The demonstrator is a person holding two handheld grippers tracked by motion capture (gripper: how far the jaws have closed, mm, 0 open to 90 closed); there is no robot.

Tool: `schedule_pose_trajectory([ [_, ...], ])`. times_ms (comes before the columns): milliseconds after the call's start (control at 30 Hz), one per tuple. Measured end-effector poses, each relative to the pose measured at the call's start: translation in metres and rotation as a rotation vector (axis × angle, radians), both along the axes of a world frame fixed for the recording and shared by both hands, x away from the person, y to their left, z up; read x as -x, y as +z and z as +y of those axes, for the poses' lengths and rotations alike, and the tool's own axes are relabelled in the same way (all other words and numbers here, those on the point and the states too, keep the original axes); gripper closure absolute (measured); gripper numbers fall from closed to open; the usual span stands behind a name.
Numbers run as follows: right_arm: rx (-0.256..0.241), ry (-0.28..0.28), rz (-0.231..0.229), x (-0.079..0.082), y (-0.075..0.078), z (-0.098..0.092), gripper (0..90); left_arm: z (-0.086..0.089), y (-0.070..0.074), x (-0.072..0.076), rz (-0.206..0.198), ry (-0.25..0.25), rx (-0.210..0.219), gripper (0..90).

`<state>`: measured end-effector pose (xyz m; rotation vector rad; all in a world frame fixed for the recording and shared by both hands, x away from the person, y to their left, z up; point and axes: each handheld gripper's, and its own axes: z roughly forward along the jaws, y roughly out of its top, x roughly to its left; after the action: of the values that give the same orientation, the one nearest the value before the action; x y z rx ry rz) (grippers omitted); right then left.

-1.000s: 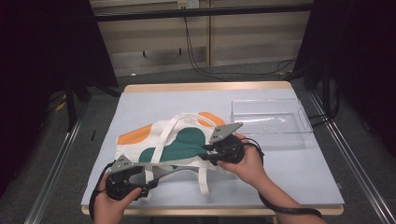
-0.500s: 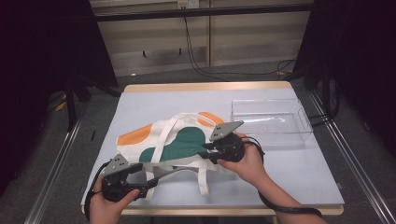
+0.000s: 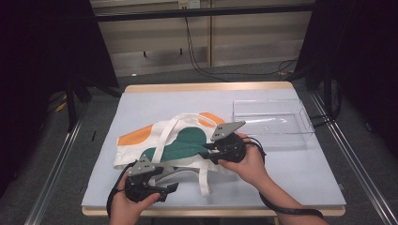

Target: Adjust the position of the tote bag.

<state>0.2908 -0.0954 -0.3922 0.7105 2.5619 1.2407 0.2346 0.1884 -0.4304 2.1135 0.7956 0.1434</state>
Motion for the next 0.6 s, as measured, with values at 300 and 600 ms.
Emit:
schedule_pose_trajectory([
  [300,0.001,-0.009,-0.008,0.000,0.001,0.001,67.0,-0.009,-0.010,-0.001,0.010,0.000,-0.020,15.3],
  [600,-0.015,-0.017,-0.001,0.000,0.002,0.000,67.0,0.003,-0.004,-0.006,-0.081,0.088,-0.017,9.9],
])
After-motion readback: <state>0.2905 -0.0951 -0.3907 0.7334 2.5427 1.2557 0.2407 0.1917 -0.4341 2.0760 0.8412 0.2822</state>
